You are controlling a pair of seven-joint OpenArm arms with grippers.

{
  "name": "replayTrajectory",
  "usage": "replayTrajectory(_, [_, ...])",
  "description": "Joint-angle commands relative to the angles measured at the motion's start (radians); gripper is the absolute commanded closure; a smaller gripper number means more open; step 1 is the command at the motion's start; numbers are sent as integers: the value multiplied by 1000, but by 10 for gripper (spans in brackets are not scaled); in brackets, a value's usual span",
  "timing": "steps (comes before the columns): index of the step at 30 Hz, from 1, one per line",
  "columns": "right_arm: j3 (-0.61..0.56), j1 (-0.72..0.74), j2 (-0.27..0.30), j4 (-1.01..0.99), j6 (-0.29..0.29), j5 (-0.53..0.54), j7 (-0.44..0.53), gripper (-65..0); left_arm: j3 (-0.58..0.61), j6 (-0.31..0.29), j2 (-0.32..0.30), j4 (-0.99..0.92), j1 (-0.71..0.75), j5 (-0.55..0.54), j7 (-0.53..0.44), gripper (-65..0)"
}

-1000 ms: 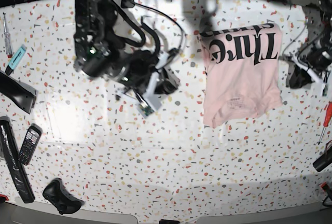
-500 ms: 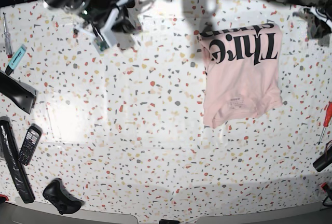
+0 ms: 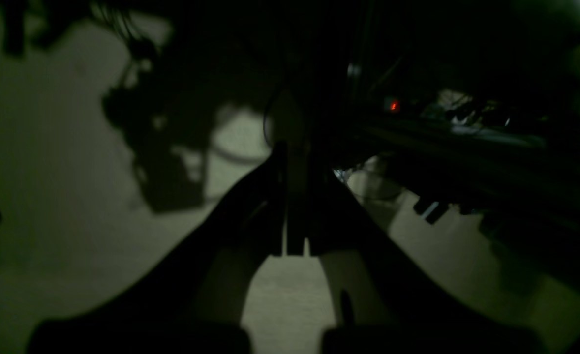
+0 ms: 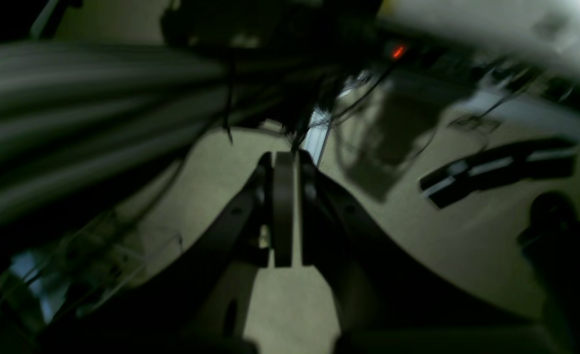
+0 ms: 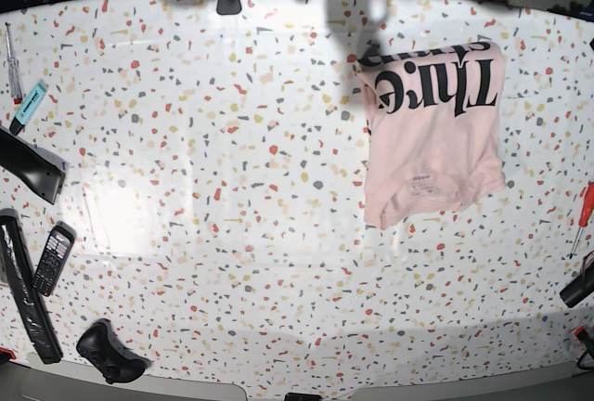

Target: Fold the T-shirt properly

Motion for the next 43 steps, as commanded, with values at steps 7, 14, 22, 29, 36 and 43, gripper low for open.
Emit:
replayTrajectory(7, [-19, 42, 126, -409, 5, -11, 166, 0, 115, -2, -91, -422, -122, 154, -299, 0])
replayTrajectory(14, [-39, 253, 211, -945, -37, -109, 244, 0, 257, -2, -108, -820, -348, 172, -451, 0])
replayTrajectory(22, [-39, 504, 218, -1345, -71, -249, 565, 0, 338, 76, -53, -1011, -484, 330, -590, -46])
replayTrajectory(29, [-39, 640, 187, -1438, -206, -249, 656, 0, 337, 182, 38, -1084, -543, 336, -603, -144])
replayTrajectory(36, [-39, 669, 192, -1450, -216, -248, 692, 0, 335, 249, 97, -1084, -570, 337, -609, -144])
replayTrajectory(43, [-53, 671, 193, -1450, -215, -248, 708, 0, 335, 249, 102, -1082, -571, 336, -612, -144])
